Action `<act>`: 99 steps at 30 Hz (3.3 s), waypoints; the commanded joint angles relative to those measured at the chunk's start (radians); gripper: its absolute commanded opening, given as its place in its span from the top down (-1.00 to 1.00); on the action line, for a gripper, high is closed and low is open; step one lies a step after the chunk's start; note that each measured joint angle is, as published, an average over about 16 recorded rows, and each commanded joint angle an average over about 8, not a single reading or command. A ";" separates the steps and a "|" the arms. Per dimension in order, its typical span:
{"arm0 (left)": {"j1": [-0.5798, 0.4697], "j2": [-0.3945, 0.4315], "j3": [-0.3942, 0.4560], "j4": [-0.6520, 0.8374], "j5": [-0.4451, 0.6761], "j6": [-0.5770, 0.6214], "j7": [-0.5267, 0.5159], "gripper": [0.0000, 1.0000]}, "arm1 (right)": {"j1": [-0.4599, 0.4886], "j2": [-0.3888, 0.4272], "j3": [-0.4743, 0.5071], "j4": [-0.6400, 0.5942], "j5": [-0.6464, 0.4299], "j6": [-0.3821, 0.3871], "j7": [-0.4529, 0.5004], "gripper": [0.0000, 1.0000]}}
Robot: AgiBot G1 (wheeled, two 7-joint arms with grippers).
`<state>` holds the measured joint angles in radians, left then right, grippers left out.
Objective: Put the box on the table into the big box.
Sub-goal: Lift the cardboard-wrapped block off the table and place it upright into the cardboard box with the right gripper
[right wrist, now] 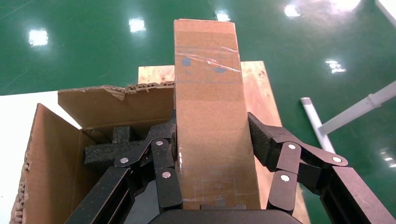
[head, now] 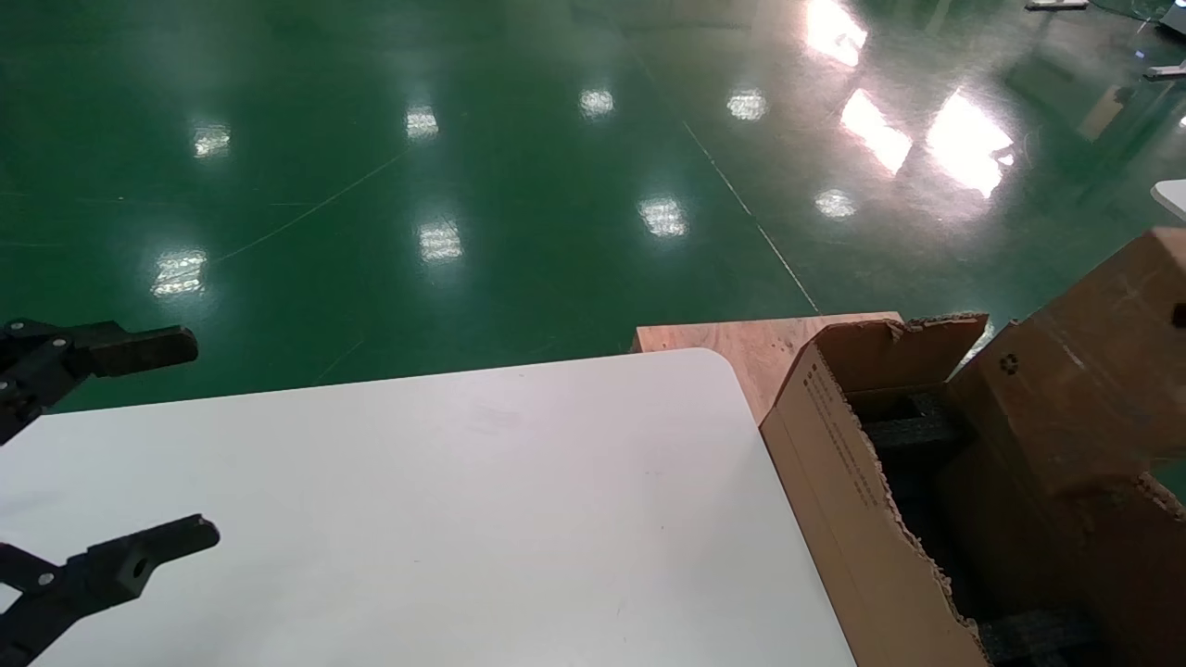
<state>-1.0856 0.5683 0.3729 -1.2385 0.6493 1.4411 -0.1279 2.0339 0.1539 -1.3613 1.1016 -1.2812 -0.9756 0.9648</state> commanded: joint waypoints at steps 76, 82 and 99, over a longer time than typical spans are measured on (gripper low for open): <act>0.000 0.000 0.000 0.000 0.000 0.000 0.000 -1.00 | -0.117 -0.017 -0.425 -0.062 0.274 0.257 -0.276 1.00; 0.000 0.000 0.000 0.000 0.000 0.000 0.000 -1.00 | -0.133 -0.033 -0.471 -0.082 0.312 0.290 -0.276 1.00; 0.000 0.000 0.000 0.000 0.000 0.000 0.000 -1.00 | -0.178 -0.115 -0.579 -0.128 0.448 0.353 -0.338 1.00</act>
<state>-1.0857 0.5682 0.3730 -1.2385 0.6491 1.4410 -0.1278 1.8555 0.0415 -1.9392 0.9720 -0.8356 -0.6248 0.6259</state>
